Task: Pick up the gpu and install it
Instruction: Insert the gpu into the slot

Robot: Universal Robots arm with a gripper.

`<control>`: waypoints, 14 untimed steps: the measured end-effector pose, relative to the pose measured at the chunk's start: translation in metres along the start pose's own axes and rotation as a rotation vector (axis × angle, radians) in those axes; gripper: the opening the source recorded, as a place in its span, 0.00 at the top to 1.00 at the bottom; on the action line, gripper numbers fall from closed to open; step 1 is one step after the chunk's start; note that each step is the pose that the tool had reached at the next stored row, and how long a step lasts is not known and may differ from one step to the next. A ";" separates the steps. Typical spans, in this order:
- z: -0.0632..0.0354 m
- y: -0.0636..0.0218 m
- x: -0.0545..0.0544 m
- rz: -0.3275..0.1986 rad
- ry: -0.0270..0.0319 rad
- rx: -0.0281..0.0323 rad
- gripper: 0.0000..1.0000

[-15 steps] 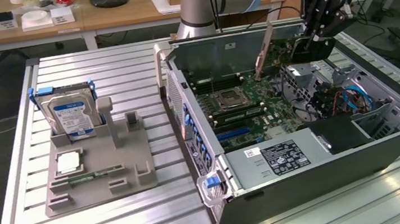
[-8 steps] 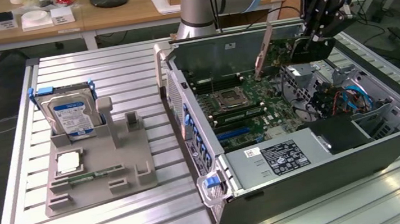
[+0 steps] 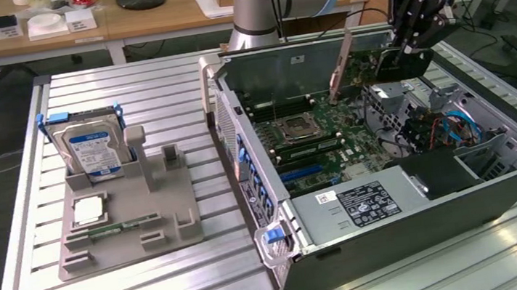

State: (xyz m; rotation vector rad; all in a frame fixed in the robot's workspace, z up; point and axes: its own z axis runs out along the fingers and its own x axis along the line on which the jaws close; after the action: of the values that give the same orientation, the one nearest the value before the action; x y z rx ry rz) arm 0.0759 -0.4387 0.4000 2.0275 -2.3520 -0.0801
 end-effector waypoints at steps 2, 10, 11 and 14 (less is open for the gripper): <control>0.0001 0.0009 0.000 0.000 -0.0001 0.0000 0.74; 0.0005 0.0071 0.001 0.000 -0.0002 0.0017 0.74; 0.0005 0.0076 0.001 0.000 -0.0002 0.0017 0.74; 0.0006 0.0087 0.001 0.000 -0.0002 0.0017 0.74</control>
State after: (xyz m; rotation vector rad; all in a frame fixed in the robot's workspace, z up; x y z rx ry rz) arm 0.0671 -0.4387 0.3999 2.0285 -2.3530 -0.0783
